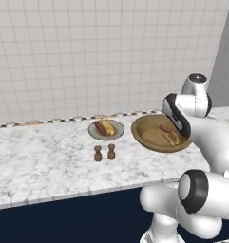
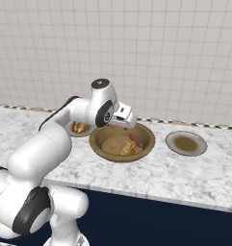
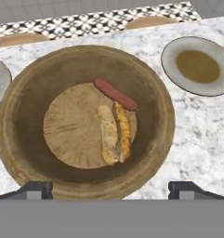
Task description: Place one bun and one sausage from the bowl on each plate.
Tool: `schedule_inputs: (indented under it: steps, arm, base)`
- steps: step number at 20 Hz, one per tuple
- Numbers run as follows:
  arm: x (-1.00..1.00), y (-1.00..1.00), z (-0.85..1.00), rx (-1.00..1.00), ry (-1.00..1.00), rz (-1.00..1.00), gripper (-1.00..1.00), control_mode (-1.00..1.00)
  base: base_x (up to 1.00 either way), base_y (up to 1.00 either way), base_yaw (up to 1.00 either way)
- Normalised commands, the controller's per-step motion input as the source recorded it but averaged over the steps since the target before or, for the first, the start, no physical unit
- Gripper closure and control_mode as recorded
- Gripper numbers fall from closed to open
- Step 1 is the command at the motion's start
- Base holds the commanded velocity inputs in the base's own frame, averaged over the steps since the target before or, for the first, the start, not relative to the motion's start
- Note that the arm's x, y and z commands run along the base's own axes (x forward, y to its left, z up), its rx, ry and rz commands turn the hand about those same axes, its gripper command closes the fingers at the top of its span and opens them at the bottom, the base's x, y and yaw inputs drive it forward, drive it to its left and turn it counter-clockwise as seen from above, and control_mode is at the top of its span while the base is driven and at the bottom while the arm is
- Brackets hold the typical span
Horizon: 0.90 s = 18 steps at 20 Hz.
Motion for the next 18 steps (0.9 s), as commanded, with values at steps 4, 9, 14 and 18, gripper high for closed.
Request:
schedule_inputs:
  steps: [4, 9, 14, 18]
  arm:
    - [0.0, 0.0, 0.0, 0.0, 0.0, 0.0, -1.0, 1.0]
    - [0.0, 0.0, 0.0, 0.0, 0.0, 0.0, -1.0, 1.0]
    - [0.0, 0.0, 0.0, 0.0, 0.0, 0.0, -1.0, 1.0]
    - [0.0, 0.0, 0.0, 0.0, 0.0, 0.0, -1.0, 1.0]
  base:
    - [-0.31, -0.96, 0.0]
    - [0.0, -0.76, -0.03]
    - [0.39, -0.01, -0.03]
    - [0.34, -0.33, 0.06]
